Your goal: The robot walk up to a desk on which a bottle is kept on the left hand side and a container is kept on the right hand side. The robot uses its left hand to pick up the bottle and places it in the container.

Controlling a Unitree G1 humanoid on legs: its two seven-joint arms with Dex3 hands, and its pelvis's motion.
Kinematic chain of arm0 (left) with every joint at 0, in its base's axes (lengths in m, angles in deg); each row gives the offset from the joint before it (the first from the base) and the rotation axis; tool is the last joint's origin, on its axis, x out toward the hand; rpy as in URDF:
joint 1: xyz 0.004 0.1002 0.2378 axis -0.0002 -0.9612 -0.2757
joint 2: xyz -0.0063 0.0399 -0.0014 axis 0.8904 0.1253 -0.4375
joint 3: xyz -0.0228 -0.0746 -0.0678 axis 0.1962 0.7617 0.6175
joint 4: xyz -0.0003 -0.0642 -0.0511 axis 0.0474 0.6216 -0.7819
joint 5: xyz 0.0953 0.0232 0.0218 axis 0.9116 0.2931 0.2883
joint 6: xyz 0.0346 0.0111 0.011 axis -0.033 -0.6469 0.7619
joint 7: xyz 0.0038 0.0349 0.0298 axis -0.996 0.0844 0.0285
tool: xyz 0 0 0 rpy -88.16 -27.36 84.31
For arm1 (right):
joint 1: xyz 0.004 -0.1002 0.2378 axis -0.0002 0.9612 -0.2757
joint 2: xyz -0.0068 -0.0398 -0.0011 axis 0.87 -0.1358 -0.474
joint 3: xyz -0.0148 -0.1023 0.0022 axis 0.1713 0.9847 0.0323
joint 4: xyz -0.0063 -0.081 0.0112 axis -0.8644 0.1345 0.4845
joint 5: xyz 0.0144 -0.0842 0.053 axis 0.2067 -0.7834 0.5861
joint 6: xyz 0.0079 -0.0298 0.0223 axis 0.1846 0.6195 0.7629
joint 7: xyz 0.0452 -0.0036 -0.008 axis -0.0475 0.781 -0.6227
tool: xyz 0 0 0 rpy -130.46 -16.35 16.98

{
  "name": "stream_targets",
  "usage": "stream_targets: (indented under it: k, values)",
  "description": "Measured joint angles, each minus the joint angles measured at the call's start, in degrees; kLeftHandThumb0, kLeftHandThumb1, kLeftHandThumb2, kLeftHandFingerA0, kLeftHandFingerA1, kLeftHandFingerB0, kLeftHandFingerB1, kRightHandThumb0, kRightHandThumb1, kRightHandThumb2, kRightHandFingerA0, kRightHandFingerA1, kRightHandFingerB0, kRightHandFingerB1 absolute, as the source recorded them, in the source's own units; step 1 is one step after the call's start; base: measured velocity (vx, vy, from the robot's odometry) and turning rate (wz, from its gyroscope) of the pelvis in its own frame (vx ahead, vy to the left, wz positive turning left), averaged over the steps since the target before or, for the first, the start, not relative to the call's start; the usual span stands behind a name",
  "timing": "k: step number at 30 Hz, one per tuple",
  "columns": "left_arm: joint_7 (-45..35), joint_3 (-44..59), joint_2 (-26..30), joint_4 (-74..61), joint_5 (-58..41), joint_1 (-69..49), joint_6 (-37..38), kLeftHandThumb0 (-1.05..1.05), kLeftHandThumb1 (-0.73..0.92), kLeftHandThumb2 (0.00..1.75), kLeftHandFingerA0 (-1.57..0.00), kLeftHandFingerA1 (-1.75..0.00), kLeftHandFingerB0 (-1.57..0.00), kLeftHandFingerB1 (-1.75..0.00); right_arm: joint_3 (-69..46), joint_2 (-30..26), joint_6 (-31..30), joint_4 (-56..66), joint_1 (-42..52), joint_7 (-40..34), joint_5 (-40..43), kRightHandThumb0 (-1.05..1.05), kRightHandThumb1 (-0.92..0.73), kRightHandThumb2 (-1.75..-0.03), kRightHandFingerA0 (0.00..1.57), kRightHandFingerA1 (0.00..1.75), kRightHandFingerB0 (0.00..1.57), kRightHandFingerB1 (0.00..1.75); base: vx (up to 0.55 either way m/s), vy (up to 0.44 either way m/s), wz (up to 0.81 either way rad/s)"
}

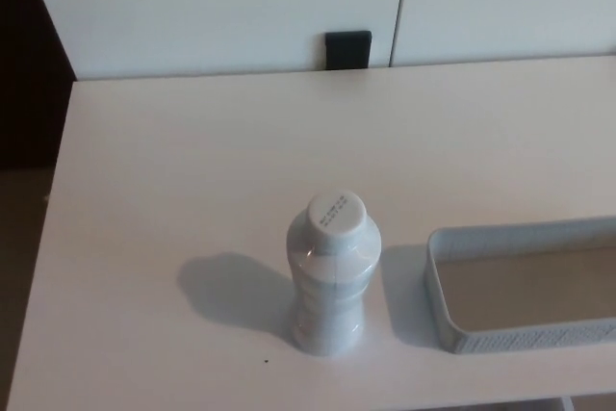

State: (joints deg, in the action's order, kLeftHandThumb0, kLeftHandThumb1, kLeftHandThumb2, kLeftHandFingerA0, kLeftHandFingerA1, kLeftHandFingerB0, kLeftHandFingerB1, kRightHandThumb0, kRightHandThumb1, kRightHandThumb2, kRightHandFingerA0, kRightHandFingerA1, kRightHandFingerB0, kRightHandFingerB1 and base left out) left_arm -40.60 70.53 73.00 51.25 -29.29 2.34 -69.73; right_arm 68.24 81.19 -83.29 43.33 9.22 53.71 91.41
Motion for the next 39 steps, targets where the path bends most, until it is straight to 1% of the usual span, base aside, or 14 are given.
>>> stream_targets:
  k: [3,4,5,6,7,11,12,13,14,15,16,20,28,39]
  values:
    - [0.0,0.9,-0.2,-5.6,-1.3,0.8,0.0,-0.57,0.49,0.55,-0.13,-0.45,0.00,-0.29,0.2,0.0,0.0,0.4,0.0,0.1,-0.1,-0.04,-0.44,-0.89,0.41,0.65,0.30,0.57,0.00,0.000,0.00]
    - [0.0,0.9,-0.2,-5.6,-1.3,0.8,0.0,-0.59,0.51,0.56,-0.09,-0.45,0.00,-0.26,0.2,0.0,0.0,0.4,0.0,0.1,-0.1,-0.04,-0.63,-0.58,0.47,0.58,0.38,0.47,0.00,0.000,0.00]
    - [0.0,0.9,-0.2,-9.2,-1.9,1.6,0.0,-0.59,0.51,0.56,-0.09,-0.45,0.00,-0.26,0.4,0.0,0.1,0.4,0.0,0.2,-0.1,-0.04,-0.63,-0.58,0.47,0.58,0.38,0.47,0.00,0.000,0.00]
    - [0.1,0.8,-0.2,-11.3,-2.2,2.3,0.0,-0.64,0.39,0.77,-0.03,-0.55,0.00,-0.31,0.5,0.0,0.1,0.4,0.0,0.2,-0.2,-0.02,-0.64,-0.58,0.48,0.57,0.38,0.47,0.00,0.000,0.00]
    - [0.1,0.8,-0.2,-11.9,-2.3,2.5,0.0,-0.63,0.51,0.55,0.00,-0.60,0.00,-0.35,0.5,0.0,0.1,0.4,0.0,0.2,-0.2,-0.03,-0.63,-0.58,0.49,0.57,0.38,0.48,0.00,0.000,0.00]
    - [0.4,-2.3,-0.2,-19.4,-2.3,7.4,0.0,-0.69,0.48,0.55,-0.03,-0.65,0.00,-0.43,0.9,0.0,0.4,0.5,0.0,0.4,-0.4,-0.06,-0.61,-0.57,0.51,0.57,0.40,0.47,0.00,0.000,0.00]
    - [0.4,-2.3,-0.2,-19.4,-2.3,7.4,0.0,-0.39,0.16,0.82,0.00,-0.53,-0.03,-0.55,0.9,0.0,0.4,0.5,0.0,0.4,-0.4,-0.07,-0.42,-0.88,0.43,0.65,0.31,0.57,0.00,0.000,0.00]
    - [0.5,-5.5,-0.2,-23.0,-2.1,11.1,0.0,-0.73,0.47,0.56,-0.09,-0.59,-0.04,-0.47,1.1,0.0,0.6,0.8,0.2,0.4,-0.5,-0.03,-0.44,-0.88,0.44,0.66,0.31,0.57,0.00,0.000,0.00]
    - [0.5,-6.8,-0.2,-24.3,-2.0,12.5,0.0,-0.73,0.47,0.56,-0.09,-0.59,-0.04,-0.47,1.2,0.0,0.7,0.8,0.3,0.4,-0.5,-0.03,-0.44,-0.88,0.44,0.66,0.31,0.57,0.00,0.000,0.00]
    - [0.6,-8.8,-0.3,-25.6,-1.8,14.5,0.0,-0.71,0.40,0.79,-0.09,-0.58,-0.03,-0.48,1.4,0.0,0.8,0.9,0.5,0.4,-0.6,-0.01,-0.64,-0.58,0.52,0.61,0.39,0.47,0.00,0.000,0.00]
    - [0.5,-11.1,-0.4,-26.9,-1.4,16.8,0.0,-0.74,0.46,0.56,-0.11,-0.58,-0.06,-0.47,1.6,0.0,1.0,1.1,0.6,0.4,-0.7,0.01,-0.64,-0.58,0.53,0.64,0.40,0.48,0.00,0.000,0.00]
    - [0.5,-15.2,-0.7,-28.3,-0.5,20.6,0.0,-0.75,0.44,0.55,-0.12,-0.58,-0.10,-0.47,1.9,0.0,1.4,1.2,1.1,0.4,-0.9,0.01,-0.65,-0.58,0.49,0.66,0.38,0.51,0.00,0.000,0.00]
    - [0.5,-34.0,-3.7,-27.7,4.7,33.6,0.0,-0.70,0.37,0.53,-0.12,-0.56,-0.07,-0.44,2.5,0.0,3.1,2.2,3.3,0.8,-1.6,0.03,-0.65,-0.58,0.50,0.66,0.37,0.50,0.00,0.000,0.00]
    - [0.7,-50.3,-6.1,-15.3,12.8,36.3,0.8,-0.71,0.36,0.52,-0.14,-0.56,-0.11,-0.41,2.9,-0.1,5.6,2.3,4.0,0.9,-3.1,0.01,-0.64,-0.57,0.55,0.67,0.38,0.49,0.00,0.000,0.00]
